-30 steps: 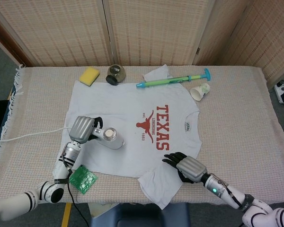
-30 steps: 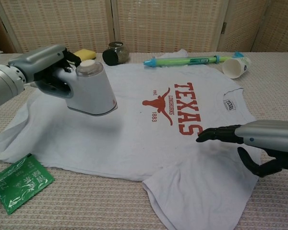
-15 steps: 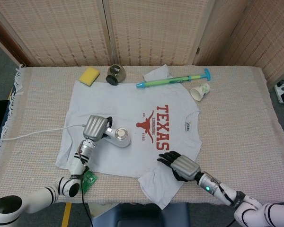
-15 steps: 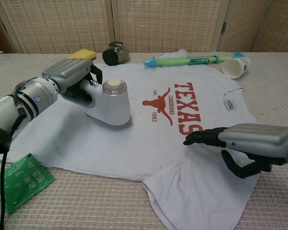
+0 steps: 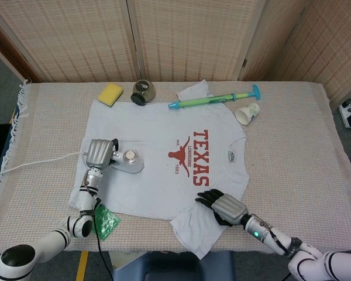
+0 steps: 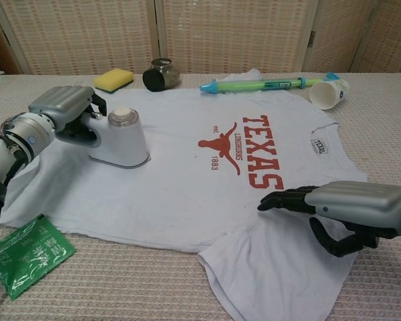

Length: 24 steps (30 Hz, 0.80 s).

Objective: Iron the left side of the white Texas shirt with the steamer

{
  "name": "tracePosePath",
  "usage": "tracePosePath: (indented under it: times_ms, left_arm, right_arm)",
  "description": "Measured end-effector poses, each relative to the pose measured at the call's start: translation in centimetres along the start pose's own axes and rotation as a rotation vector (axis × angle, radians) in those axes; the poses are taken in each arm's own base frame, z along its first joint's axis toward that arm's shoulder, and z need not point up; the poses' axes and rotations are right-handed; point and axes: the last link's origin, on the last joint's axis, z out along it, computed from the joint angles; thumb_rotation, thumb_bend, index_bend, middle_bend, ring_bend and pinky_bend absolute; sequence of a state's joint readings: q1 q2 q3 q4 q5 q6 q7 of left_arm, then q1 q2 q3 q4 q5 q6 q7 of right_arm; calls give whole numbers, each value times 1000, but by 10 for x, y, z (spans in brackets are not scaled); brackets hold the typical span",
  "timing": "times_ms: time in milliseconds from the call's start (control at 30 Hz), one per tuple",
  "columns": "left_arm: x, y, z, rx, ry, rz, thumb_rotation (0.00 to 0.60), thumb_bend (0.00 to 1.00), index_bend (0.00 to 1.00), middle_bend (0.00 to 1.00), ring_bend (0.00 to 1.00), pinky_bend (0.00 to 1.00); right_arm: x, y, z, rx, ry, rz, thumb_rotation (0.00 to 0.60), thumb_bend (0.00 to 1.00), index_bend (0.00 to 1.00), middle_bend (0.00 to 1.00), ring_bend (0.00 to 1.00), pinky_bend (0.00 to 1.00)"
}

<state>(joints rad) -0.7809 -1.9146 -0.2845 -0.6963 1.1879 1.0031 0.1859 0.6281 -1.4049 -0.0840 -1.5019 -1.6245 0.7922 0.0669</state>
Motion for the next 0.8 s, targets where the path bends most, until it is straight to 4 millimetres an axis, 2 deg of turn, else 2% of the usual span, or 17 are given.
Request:
tracePosePath:
  times_ms: [367,467,600,700,800]
  left_arm:
    - [1,-80,-6,178,-9,25,600,951,813,964,947,809]
    - [6,-92,-8,201,5,1,600,951,813,964,946,809]
    - [12,-87,-9,186,26,-60,600,949,813,964,946,809]
    - [15,-69,-9,146,31,-114,600,950,813,964,945,809]
    - [17,-42,-10,85,30,-156,600,950,813,964,945,810]
  right_arm:
    - [0,1,1,-4,-3,-2,549,1000,0,0,0,57]
    - [0,3,2,-6,-2,-4,551,1000,0,0,0,57]
    - [1,4,2,-5,5,3,550,1000,0,0,0,56]
    - [2,5,1,-1,8,1,551,1000,0,0,0,57]
    - [2,6,0,-1,10,-3,550,1000,0,0,0,56]
